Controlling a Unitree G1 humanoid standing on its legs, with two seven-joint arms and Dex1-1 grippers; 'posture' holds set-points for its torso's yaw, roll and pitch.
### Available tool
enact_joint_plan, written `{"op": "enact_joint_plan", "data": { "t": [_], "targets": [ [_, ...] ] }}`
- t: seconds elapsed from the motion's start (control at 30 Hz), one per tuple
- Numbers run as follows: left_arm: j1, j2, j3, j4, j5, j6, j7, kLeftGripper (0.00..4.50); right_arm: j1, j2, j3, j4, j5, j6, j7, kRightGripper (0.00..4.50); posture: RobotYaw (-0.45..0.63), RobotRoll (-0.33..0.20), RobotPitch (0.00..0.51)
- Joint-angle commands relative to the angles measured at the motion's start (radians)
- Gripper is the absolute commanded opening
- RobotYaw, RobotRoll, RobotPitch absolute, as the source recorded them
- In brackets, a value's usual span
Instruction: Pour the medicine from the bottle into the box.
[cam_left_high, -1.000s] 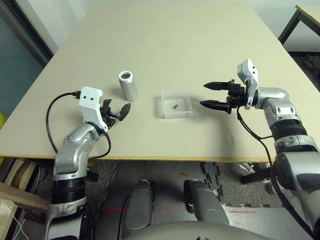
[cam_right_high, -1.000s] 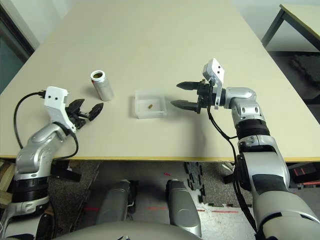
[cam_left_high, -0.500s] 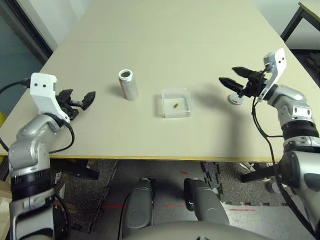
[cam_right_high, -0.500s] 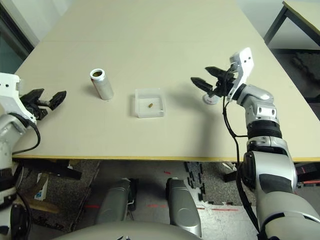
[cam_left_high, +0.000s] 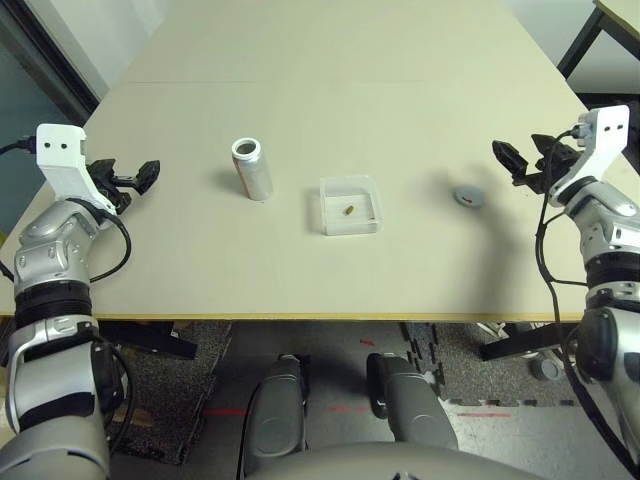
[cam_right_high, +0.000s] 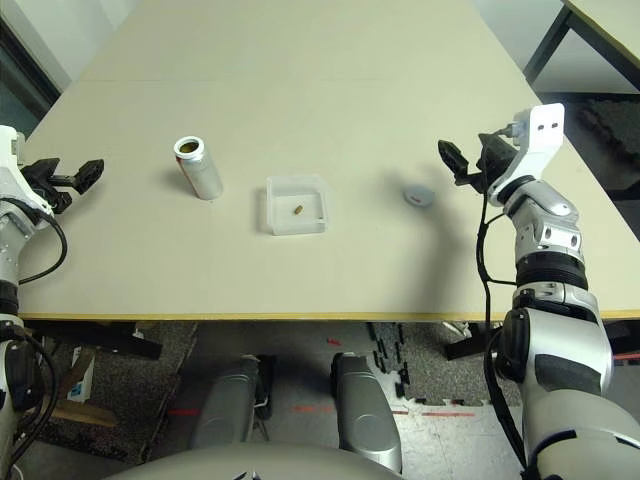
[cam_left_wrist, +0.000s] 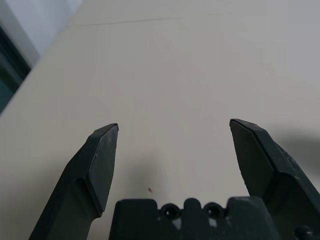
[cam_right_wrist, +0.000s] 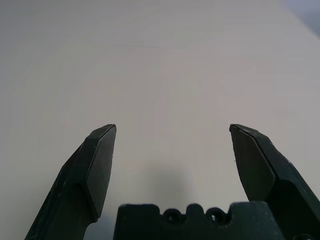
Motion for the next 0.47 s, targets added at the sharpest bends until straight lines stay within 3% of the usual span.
{"op": "enact_joint_plan", "data": {
  "t": [0.03, 0.47],
  "targets": [
    [-0.025, 0.029, -0.009, 0.087, 0.025, -0.049, 0.004, 4.46, 0.019, -0.033, -0.040, 0.027, 0.013, -0.010, -0.033, 4.50, -0.06, 0.000, 0.174],
    [-0.149, 0.048, -0.042, 0.272, 0.064, -0.141, 0.010, 4.46, 0.103, -0.023, -0.064, -0.033, 0.049, -0.011, -0.041, 4.50, -0.10, 0.000, 0.164]
  ]
}}
